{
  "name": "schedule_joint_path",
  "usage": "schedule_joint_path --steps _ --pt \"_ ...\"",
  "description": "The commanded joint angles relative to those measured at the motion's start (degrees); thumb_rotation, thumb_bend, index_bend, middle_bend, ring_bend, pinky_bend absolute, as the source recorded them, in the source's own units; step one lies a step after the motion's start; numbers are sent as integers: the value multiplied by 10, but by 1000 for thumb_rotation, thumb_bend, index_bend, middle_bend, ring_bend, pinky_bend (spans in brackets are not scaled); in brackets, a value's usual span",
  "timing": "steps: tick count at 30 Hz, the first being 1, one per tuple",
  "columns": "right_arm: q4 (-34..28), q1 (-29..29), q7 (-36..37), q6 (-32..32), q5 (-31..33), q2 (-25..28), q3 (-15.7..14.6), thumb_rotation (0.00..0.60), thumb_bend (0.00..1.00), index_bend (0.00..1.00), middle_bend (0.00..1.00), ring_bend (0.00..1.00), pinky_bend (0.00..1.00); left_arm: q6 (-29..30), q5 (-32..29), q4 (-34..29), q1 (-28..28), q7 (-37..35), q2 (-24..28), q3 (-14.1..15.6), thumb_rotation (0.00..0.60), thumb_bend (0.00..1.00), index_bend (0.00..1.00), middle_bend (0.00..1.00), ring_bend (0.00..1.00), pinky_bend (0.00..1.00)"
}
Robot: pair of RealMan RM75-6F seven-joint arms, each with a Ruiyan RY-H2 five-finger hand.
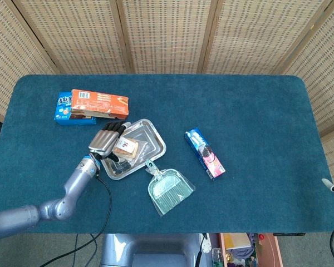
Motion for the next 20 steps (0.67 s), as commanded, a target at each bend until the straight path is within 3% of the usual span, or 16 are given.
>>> schedule_joint_path --steps 1,5,10,16,20 --pt "-2 0 -1 2 -4 0 -1 600 0 0 0 0 0 90 84 -135 63 -34 123 0 600 0 0 0 0 0" --pt "-5 1 -2 -1 -7 0 -3 600 0 0 0 0 0 185 164 -219 154 -78 221 30 600 0 0 0 0 0" --pt "-7 -2 2 6 -13 3 -5 600 0 0 0 0 0 264 223 -227 245 -116 272 86 600 0 0 0 0 0" --pt "-8 -6 9 14 -20 6 -7 600 0 0 0 0 0 330 302 -155 339 -231 263 151 600 0 0 0 0 0" --pt "-7 -5 10 13 -19 6 -7 600 0 0 0 0 0 339 335 -129 355 -247 253 165 600 0 0 0 0 0"
